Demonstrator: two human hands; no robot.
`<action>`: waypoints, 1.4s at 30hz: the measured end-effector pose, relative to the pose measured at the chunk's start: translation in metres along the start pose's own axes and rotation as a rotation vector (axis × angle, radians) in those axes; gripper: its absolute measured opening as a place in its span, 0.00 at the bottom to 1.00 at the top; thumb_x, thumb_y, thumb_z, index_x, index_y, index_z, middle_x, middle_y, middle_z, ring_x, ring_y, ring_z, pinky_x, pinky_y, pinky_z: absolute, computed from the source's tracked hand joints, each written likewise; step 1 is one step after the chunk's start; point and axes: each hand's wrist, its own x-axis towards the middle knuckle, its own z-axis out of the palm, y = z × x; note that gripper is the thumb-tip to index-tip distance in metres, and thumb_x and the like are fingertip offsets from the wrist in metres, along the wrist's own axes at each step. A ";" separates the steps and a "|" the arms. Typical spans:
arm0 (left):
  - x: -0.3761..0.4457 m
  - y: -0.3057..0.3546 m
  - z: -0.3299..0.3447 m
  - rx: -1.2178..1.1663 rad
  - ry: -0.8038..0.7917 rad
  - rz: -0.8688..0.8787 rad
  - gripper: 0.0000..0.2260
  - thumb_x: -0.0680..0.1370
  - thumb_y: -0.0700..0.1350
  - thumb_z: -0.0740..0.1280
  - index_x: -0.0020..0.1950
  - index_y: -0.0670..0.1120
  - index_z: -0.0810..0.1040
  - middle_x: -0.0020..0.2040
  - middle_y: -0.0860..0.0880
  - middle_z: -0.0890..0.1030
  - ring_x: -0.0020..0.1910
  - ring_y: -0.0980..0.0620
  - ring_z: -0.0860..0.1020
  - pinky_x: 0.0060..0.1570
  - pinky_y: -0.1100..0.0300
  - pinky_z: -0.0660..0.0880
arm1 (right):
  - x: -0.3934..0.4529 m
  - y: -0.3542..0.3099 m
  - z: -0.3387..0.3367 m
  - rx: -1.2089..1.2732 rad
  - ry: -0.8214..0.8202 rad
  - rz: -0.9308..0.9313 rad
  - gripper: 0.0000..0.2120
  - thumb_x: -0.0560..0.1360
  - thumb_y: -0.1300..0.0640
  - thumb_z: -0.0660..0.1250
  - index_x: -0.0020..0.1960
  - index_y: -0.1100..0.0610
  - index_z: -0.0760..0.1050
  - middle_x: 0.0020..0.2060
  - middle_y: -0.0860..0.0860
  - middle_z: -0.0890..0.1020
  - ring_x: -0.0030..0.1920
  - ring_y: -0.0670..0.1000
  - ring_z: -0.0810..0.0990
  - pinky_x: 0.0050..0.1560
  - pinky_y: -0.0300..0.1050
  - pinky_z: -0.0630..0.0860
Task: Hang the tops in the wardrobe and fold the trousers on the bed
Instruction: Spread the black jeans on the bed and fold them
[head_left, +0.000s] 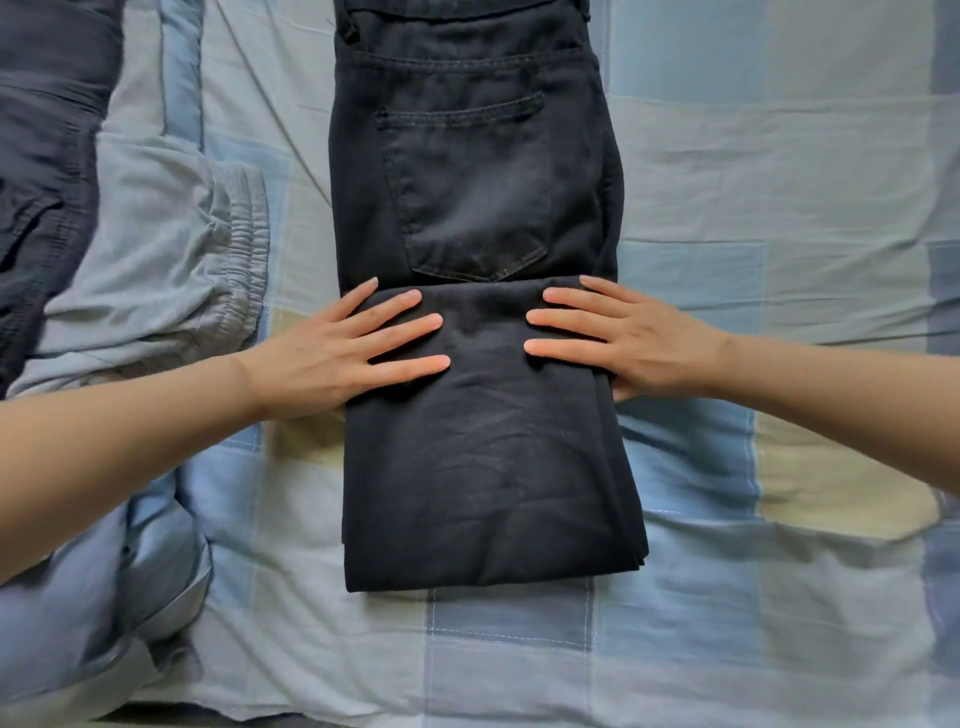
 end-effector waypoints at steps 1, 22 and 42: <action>-0.001 0.001 -0.001 -0.056 -0.008 -0.015 0.24 0.82 0.42 0.48 0.79 0.52 0.55 0.76 0.42 0.63 0.76 0.36 0.59 0.71 0.34 0.57 | 0.000 -0.004 -0.003 0.066 0.031 0.018 0.31 0.76 0.40 0.60 0.75 0.49 0.61 0.73 0.53 0.66 0.75 0.56 0.59 0.74 0.58 0.55; 0.033 0.083 -0.055 -1.130 0.780 -1.444 0.10 0.79 0.49 0.67 0.55 0.44 0.75 0.46 0.52 0.79 0.45 0.53 0.76 0.49 0.55 0.73 | 0.006 -0.050 -0.045 1.191 0.720 1.144 0.12 0.80 0.54 0.61 0.61 0.56 0.71 0.51 0.42 0.78 0.53 0.44 0.75 0.55 0.38 0.70; 0.055 0.033 -0.022 -0.448 0.084 -1.209 0.32 0.80 0.63 0.51 0.80 0.55 0.41 0.80 0.49 0.39 0.79 0.41 0.48 0.75 0.40 0.52 | 0.044 -0.003 -0.025 0.475 0.151 0.874 0.31 0.79 0.37 0.44 0.78 0.45 0.44 0.78 0.45 0.46 0.77 0.56 0.41 0.75 0.60 0.51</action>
